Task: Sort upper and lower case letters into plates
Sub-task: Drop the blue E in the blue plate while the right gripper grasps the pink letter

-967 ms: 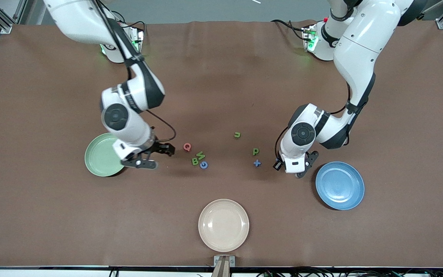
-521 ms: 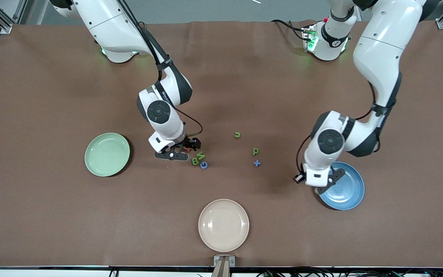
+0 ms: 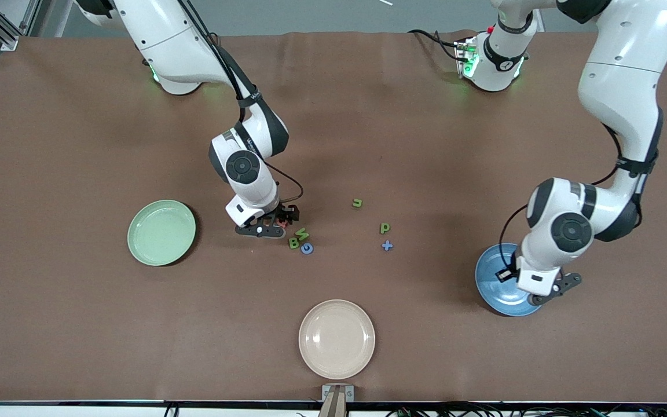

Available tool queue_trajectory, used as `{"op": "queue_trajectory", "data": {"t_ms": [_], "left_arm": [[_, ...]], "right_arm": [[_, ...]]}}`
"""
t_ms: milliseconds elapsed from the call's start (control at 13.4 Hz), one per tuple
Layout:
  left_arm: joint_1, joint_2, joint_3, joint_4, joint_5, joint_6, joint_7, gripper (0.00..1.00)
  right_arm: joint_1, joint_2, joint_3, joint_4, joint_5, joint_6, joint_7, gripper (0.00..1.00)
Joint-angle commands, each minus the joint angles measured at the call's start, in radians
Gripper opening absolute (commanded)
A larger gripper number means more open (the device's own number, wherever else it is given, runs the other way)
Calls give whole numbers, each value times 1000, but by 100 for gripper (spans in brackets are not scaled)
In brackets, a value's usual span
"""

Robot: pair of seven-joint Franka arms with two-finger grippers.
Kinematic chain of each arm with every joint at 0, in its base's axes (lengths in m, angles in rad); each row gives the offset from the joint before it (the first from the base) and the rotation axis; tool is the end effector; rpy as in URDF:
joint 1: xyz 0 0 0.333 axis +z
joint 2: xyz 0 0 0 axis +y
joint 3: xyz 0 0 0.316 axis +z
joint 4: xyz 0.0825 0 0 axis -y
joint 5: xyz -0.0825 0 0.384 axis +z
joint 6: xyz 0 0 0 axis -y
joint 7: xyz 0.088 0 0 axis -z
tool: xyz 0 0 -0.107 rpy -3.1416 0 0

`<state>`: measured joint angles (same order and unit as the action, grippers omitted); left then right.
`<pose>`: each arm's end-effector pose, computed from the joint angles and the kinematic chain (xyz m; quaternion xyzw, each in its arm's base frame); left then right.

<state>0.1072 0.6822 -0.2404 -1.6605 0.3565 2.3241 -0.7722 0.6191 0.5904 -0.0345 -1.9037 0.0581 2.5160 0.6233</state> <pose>0.6813 -0.0661 0.2198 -0.9736 -0.2216 -0.0290 0.0468 0.5270 0.3492 0.1882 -0.9991 0.0397 -0.0049 0.0127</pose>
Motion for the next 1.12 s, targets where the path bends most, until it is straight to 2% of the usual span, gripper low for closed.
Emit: {"op": "queue_trajectory", "data": {"t_ms": [0, 74, 149, 223, 372, 521, 595, 670, 818, 893, 1042], "left_arm": [[19, 48, -7, 12, 24, 49, 25, 4], [23, 60, -5, 13, 24, 63, 33, 31], [22, 60, -5, 13, 21, 63, 30, 77], [23, 51, -7, 13, 21, 63, 25, 100], [10, 24, -17, 13, 7, 32, 10, 100], [-35, -19, -49, 13, 7, -38, -83, 100], [-47, -27, -77, 15, 7, -61, -144, 100], [-64, -27, -111, 16, 7, -64, -223, 100], [-105, -6, -148, 22, 7, -65, -345, 97], [-150, 34, -148, 59, 7, -65, -431, 92], [-233, 101, -146, 137, 4, -65, -550, 84]], "right_arm": [[17, -9, -13, -18, -17, 23, 18, 75], [17, 0, -13, -18, -17, 26, 18, 69], [20, 5, -13, -18, -17, 30, 19, 67], [22, 12, -12, -18, -17, 49, 19, 66], [31, 28, -12, -18, -17, 73, 29, 66], [34, 34, -12, -15, -17, 81, 30, 65], [34, 34, -13, -15, -17, 81, 29, 55], [33, 34, -13, -15, -18, 78, 23, 37], [30, 31, -13, -15, -21, 67, 19, 7], [22, 23, -13, -17, -21, 57, 16, 1], [-11, -24, -28, -15, -21, -23, -43, 0]]}}
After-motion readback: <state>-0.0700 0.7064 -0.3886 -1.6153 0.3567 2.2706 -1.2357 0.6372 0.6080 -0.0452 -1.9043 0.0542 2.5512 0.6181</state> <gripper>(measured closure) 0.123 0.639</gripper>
